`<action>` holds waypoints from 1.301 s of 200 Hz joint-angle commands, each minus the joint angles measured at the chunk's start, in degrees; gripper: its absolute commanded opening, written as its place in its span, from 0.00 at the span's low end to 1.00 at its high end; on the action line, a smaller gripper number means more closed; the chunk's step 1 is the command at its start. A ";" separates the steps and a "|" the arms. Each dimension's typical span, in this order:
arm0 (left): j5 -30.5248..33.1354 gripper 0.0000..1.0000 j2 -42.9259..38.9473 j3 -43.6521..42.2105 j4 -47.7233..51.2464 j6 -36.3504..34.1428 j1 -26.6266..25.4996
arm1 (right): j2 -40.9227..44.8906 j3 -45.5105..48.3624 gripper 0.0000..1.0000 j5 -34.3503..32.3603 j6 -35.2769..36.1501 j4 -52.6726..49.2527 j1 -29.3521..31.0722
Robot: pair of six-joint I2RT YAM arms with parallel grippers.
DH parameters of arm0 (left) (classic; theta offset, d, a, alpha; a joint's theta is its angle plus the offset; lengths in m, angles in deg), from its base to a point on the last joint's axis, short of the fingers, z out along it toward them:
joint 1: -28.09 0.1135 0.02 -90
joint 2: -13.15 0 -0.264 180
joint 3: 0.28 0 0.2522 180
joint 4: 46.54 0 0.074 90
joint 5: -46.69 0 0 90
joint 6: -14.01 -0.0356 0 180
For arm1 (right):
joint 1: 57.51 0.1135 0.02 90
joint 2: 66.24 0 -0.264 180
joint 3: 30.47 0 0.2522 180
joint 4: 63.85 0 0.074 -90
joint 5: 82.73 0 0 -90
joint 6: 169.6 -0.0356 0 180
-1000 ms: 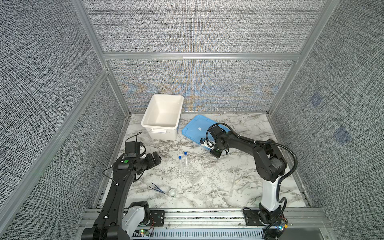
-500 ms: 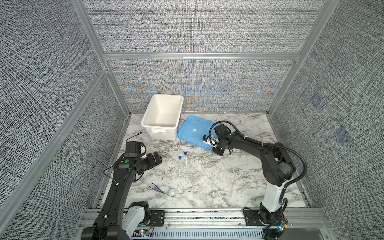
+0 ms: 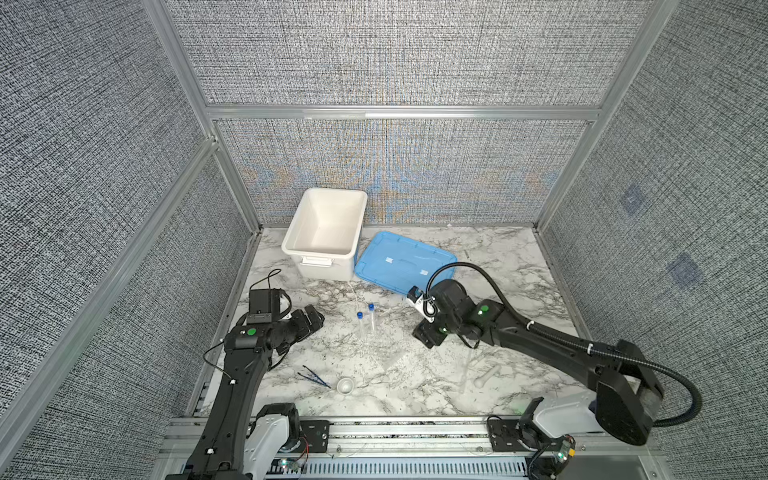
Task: Organize the chemistry lab equipment
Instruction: 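Move the right gripper to the clear tube rack and grasp its end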
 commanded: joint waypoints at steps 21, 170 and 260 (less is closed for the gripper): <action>7.46 0.99 0.72 2.28 2.99 -1.03 0.34 | -0.01 3.53 0.99 -9.37 -13.25 4.40 11.53; 5.42 0.99 -0.09 1.34 1.63 -1.38 0.38 | -21.11 -6.35 0.99 -13.62 -23.28 6.89 18.93; 4.81 0.99 -0.31 1.27 1.31 -1.56 0.39 | -22.34 -4.00 0.88 -15.69 -26.06 10.30 19.10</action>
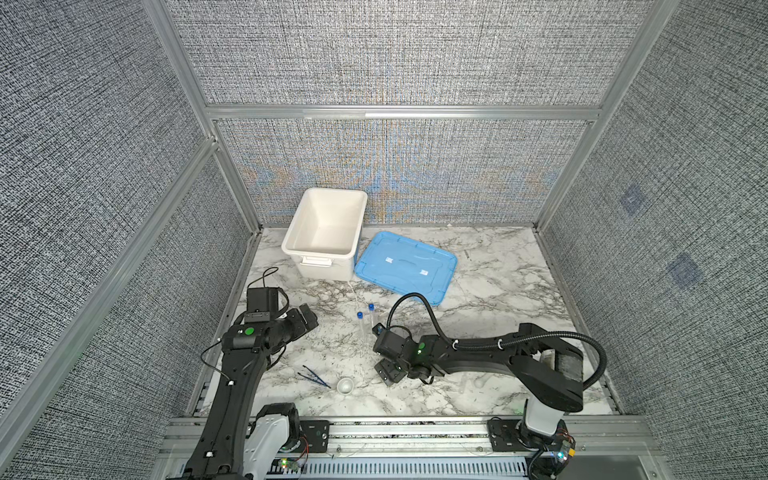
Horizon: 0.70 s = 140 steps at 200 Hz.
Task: Organize the chemistry lab equipment
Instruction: 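Move the right gripper to the clear tube rack and grasp its end, then drag the clear rack with the right gripper away from the robot, past the blue lid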
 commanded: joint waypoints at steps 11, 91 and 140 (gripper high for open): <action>-0.39 0.99 -0.17 -0.09 -0.32 -0.92 0.08 | 1.26 0.90 0.86 -1.64 -1.69 1.65 0.06; -0.84 0.99 0.24 -0.20 -0.63 -0.92 0.02 | 3.17 6.10 0.83 -1.34 -1.46 3.98 0.08; -0.76 0.99 0.33 -0.29 -0.64 -0.92 0.10 | 2.13 5.31 0.93 -1.84 3.29 5.55 -0.22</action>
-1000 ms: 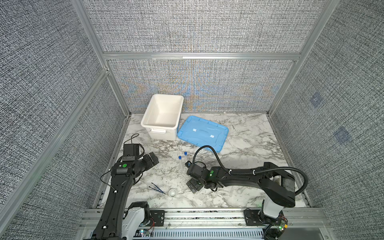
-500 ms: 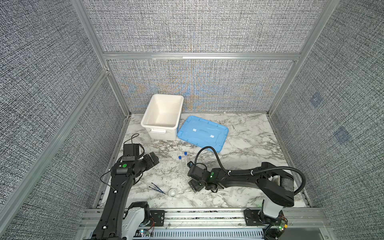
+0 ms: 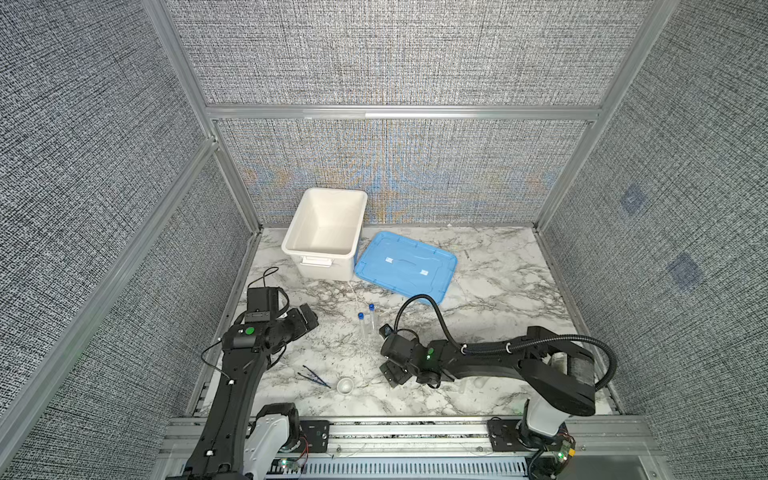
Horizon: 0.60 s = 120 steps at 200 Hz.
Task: Organize the chemistry lab equipment
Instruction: 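Drag the clear rack with the right gripper away from the robot, past the blue lid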
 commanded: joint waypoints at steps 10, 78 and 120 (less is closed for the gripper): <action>-0.42 0.99 0.05 -0.11 -0.19 -0.88 0.05 | -1.26 -0.44 0.93 0.31 4.38 1.12 -0.36; -0.17 0.99 0.05 -0.11 -0.17 -0.88 0.06 | -1.55 0.67 0.85 4.13 7.21 3.14 -2.31; -0.08 0.99 0.09 -0.15 -0.25 -0.88 0.09 | 0.23 3.02 0.80 4.83 6.26 3.85 -2.31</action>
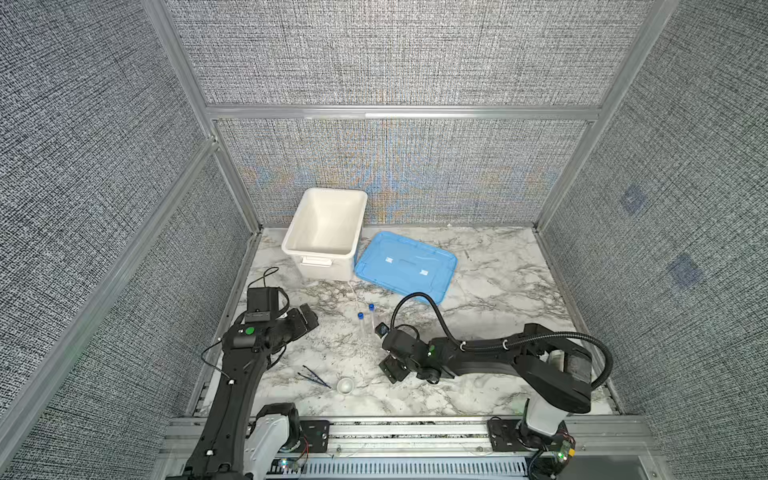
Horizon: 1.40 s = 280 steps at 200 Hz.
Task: Organize the chemistry lab equipment
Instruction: 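Drag the clear rack with the right gripper away from the robot, past the blue lid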
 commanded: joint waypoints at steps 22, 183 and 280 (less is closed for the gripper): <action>-0.07 0.99 -0.02 -0.14 -0.22 -0.53 -0.03 | 1.39 2.34 0.78 0.30 -1.05 -2.43 -0.04; -0.61 0.99 -0.37 -0.23 -0.16 -0.58 -0.11 | 10.90 13.38 0.71 -7.25 -9.45 -1.29 -0.12; -1.37 0.99 -0.28 -0.28 -0.27 -0.57 -0.13 | 16.26 17.75 0.70 -15.40 -17.48 -6.44 -2.16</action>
